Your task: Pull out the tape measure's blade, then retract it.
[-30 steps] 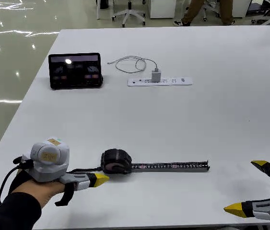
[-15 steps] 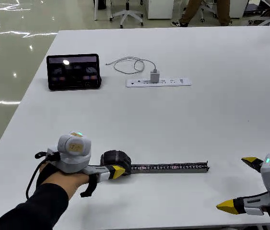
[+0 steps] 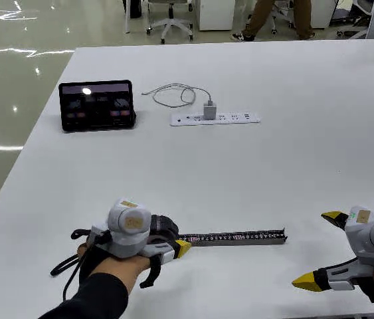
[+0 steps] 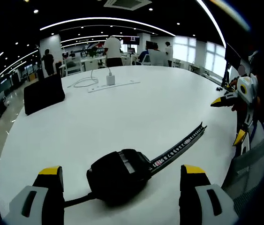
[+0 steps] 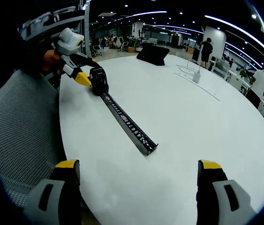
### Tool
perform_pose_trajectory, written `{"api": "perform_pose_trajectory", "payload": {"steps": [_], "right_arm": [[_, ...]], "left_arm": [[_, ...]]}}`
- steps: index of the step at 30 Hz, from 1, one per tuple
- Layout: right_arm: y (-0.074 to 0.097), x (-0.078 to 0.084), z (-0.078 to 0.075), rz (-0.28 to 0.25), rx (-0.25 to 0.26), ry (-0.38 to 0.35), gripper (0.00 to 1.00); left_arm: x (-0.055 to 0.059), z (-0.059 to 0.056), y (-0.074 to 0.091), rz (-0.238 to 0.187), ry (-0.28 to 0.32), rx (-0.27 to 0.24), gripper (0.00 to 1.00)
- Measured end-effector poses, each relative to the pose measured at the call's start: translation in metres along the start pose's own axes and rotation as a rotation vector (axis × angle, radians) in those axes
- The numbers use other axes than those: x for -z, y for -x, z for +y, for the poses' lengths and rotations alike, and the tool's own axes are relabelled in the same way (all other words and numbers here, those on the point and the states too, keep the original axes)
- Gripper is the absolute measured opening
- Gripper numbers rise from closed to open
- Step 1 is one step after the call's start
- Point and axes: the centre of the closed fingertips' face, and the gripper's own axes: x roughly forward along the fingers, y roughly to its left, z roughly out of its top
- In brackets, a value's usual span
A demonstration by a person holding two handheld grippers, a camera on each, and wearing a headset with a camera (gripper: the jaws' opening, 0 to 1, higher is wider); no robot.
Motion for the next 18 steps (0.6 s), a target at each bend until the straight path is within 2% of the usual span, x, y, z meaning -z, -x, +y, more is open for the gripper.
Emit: {"api": "perform_pose_trajectory", "payload": {"steps": [1,3,5,6,10,14,18], "right_arm": [[-0.002,0.001,-0.003,0.006,-0.005,0.004,1.0],[-0.005,0.002,-0.005,0.018,-0.015,0.018,1.0],[-0.008,0.004,-0.003,0.045,-0.038,0.046,1.0],[-0.01,0.006,-0.003,0.064,-0.052,0.089,1.0],[-0.018,0.006,-0.001,0.079,-0.097,0.157,1.0],[-0.024,0.002,-0.006,0.099,-0.124,0.201,1.0],[-0.032,-0.002,-0.011,0.129,-0.159,0.24,0.95]], "left_arm": [[-0.006,0.002,0.0,-0.031,0.022,-0.018,1.0],[-0.012,0.007,0.0,-0.068,0.044,-0.042,1.0],[-0.013,0.013,0.0,-0.079,0.012,-0.06,1.0],[-0.012,0.016,0.001,-0.09,0.003,-0.069,1.0],[-0.007,0.016,-0.001,-0.088,0.02,-0.07,0.99],[-0.004,0.01,-0.003,-0.073,0.029,-0.046,1.0],[-0.006,0.011,-0.003,-0.08,0.046,-0.045,0.99]]}}
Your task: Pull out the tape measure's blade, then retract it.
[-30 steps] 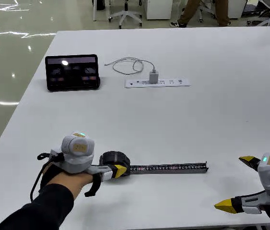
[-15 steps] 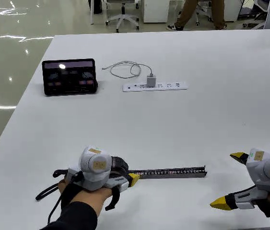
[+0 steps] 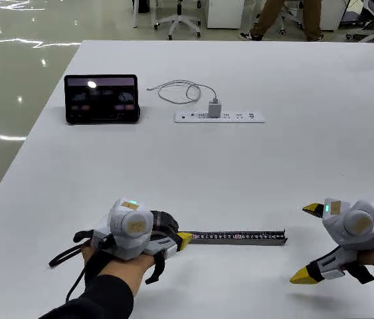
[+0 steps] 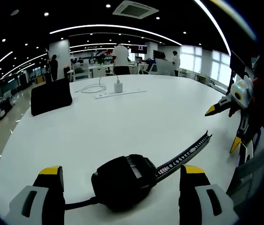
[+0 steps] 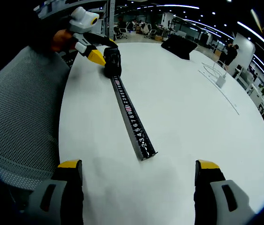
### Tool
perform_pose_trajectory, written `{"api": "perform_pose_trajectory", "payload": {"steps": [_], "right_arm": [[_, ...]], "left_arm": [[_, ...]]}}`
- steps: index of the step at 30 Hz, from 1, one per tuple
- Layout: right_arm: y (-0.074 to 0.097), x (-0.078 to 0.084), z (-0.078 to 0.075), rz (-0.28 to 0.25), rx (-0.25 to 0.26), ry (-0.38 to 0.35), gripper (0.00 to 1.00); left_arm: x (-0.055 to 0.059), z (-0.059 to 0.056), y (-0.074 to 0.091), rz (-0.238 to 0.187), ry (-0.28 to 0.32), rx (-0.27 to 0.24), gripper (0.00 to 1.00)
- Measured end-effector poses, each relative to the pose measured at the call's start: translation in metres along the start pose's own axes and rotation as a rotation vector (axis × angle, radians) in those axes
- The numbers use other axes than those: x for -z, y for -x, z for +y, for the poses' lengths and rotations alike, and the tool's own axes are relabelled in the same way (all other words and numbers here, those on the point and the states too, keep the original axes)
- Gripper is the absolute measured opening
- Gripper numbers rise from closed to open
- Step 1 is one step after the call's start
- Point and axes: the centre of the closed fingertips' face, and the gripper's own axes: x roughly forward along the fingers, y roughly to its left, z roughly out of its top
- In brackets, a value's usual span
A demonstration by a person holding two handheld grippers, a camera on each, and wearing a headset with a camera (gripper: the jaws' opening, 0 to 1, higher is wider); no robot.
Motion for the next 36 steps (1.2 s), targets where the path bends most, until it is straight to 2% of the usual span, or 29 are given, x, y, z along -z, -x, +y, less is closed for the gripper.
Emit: {"api": "perform_pose_trajectory", "payload": {"steps": [3,7,9,10,13,17,20,24,29,32,36], "right_arm": [[-0.005,-0.002,-0.001,0.023,-0.053,0.054,0.91],[-0.011,-0.003,-0.006,0.059,-0.09,0.09,0.81],[-0.016,-0.004,-0.01,0.071,-0.102,0.104,0.81],[-0.018,-0.004,-0.009,0.081,-0.123,0.113,0.78],[-0.018,-0.005,-0.009,0.109,-0.152,0.186,0.63],[-0.021,-0.006,-0.007,0.12,-0.171,0.178,0.6],[-0.021,-0.004,-0.004,0.14,-0.193,0.204,0.51],[-0.022,-0.002,-0.005,0.154,-0.204,0.202,0.36],[-0.023,0.0,-0.007,0.164,-0.209,0.2,0.3],[-0.024,0.0,-0.008,0.156,-0.226,0.175,0.28],[-0.024,-0.003,-0.005,0.156,-0.227,0.196,0.17]], "left_arm": [[-0.004,0.002,-0.001,-0.017,-0.006,-0.012,1.0],[-0.001,0.001,-0.002,-0.007,-0.007,-0.007,1.0],[0.0,0.001,-0.003,-0.009,-0.016,-0.006,1.0],[0.0,-0.001,-0.002,-0.006,-0.021,-0.004,1.0],[0.004,-0.001,-0.004,0.004,-0.018,0.001,1.0],[0.004,0.0,-0.004,0.0,-0.011,0.004,1.0],[0.0,0.001,-0.003,-0.017,-0.013,-0.001,1.0],[-0.002,0.002,-0.003,-0.024,-0.006,-0.002,1.0],[-0.002,0.004,-0.002,-0.027,-0.003,-0.004,1.0],[-0.002,0.003,-0.002,-0.03,-0.003,-0.002,1.0],[-0.001,0.003,-0.003,-0.027,-0.004,0.001,1.0]]}}
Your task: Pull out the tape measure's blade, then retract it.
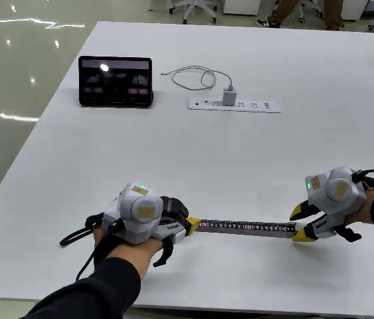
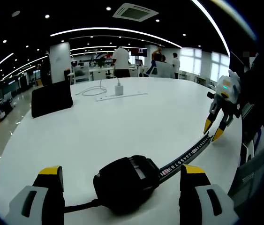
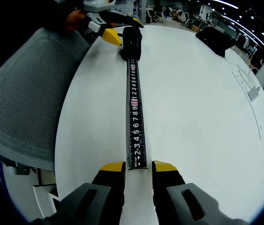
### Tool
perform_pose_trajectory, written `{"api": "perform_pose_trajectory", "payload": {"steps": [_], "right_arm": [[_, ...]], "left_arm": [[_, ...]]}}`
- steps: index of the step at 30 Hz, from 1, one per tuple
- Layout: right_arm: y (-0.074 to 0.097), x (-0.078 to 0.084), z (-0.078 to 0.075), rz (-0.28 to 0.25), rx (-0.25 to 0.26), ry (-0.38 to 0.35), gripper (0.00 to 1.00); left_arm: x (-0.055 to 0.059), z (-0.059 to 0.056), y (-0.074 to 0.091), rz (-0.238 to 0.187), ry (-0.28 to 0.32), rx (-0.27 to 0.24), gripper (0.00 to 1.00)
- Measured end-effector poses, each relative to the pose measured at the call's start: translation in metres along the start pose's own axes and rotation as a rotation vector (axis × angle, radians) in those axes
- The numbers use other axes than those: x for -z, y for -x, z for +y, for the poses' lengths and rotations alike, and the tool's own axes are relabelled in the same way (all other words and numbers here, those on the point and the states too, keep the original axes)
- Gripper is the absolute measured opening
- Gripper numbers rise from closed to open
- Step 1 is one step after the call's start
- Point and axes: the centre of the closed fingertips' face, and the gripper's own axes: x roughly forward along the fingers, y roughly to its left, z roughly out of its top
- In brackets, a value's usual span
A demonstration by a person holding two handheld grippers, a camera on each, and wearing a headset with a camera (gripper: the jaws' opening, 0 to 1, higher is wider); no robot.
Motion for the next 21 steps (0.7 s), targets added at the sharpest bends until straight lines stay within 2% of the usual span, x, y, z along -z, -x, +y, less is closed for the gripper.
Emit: {"api": "perform_pose_trajectory", "payload": {"steps": [14,21], "right_arm": [[-0.0049,0.0013,0.0084,0.026,-0.016,0.034,0.12],[-0.0065,0.0038,0.0045,0.04,-0.021,0.039,0.12]], "left_arm": [[0.0009,0.0016,0.0002,0.001,0.004,-0.004,1.0],[0.0015,0.0004,-0.0005,0.003,0.013,0.001,0.97]]}}
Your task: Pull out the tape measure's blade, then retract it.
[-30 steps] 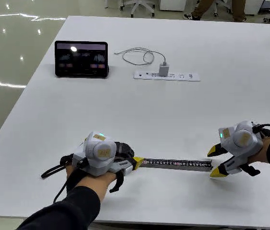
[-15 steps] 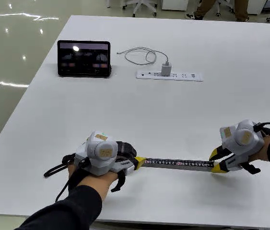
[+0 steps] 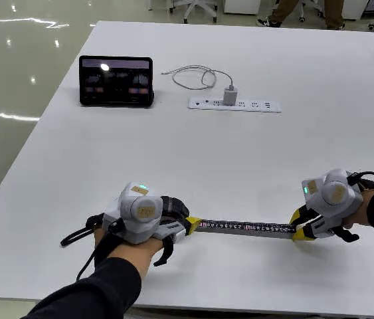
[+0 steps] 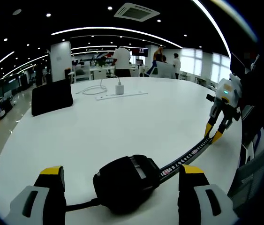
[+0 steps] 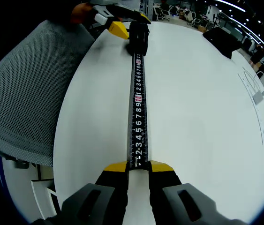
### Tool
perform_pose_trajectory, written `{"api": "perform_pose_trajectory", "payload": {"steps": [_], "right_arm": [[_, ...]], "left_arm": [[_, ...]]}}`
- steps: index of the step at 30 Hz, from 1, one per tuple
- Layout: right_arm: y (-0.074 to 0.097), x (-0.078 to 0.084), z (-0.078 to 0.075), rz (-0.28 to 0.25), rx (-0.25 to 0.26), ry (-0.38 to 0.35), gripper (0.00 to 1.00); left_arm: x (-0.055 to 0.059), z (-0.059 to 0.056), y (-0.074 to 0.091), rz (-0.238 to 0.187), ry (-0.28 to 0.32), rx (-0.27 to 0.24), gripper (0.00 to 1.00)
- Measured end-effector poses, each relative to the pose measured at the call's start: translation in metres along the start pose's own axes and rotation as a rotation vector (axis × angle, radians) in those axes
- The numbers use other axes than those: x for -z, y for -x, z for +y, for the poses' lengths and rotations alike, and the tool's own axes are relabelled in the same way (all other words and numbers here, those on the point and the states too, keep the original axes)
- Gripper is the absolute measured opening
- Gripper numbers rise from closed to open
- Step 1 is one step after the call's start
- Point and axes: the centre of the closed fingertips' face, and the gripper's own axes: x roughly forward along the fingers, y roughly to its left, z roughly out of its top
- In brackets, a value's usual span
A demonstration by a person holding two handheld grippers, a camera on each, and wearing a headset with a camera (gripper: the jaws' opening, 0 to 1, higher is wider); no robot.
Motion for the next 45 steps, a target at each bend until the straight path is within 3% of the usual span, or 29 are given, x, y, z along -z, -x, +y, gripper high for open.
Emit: {"api": "perform_pose_trajectory", "payload": {"steps": [3,5,8,10,15,20,22,24,30,32,40,45], "right_arm": [[-0.002,0.002,-0.003,0.023,0.007,-0.009,0.12],[-0.002,0.003,-0.005,0.032,0.011,-0.019,0.11],[-0.003,0.003,-0.006,0.044,0.017,-0.035,0.11],[-0.003,0.004,-0.007,0.047,0.017,-0.05,0.11],[-0.004,0.004,-0.01,0.05,0.013,-0.111,0.11],[-0.005,0.004,-0.008,0.081,0.011,-0.112,0.11],[-0.005,0.005,-0.008,0.085,0.01,-0.104,0.11],[-0.005,0.005,-0.008,0.085,0.009,-0.108,0.11],[-0.005,0.005,-0.008,0.092,0.01,-0.123,0.11],[-0.005,0.005,-0.008,0.096,0.01,-0.125,0.11],[-0.005,0.005,-0.008,0.098,0.011,-0.136,0.11],[-0.006,0.005,-0.008,0.099,0.01,-0.134,0.11]], "left_arm": [[0.001,0.001,-0.001,0.001,0.008,-0.002,0.96],[0.006,0.002,-0.002,0.01,0.073,-0.005,0.94],[0.007,0.008,-0.002,0.011,0.077,-0.025,0.93],[0.006,0.009,-0.002,0.007,0.113,-0.03,0.91],[0.006,0.006,-0.003,0.006,0.161,-0.045,0.84],[0.013,0.001,-0.01,0.027,0.185,-0.06,0.78],[0.015,-0.001,-0.012,0.03,0.172,-0.068,0.72],[0.015,-0.003,-0.012,0.03,0.162,-0.071,0.71],[0.017,-0.005,-0.014,0.044,0.179,-0.068,0.65],[0.016,-0.001,-0.013,0.04,0.192,-0.078,0.63],[0.017,-0.002,-0.013,0.048,0.208,-0.068,0.62],[0.018,-0.003,-0.014,0.068,0.174,-0.069,0.61]]}}
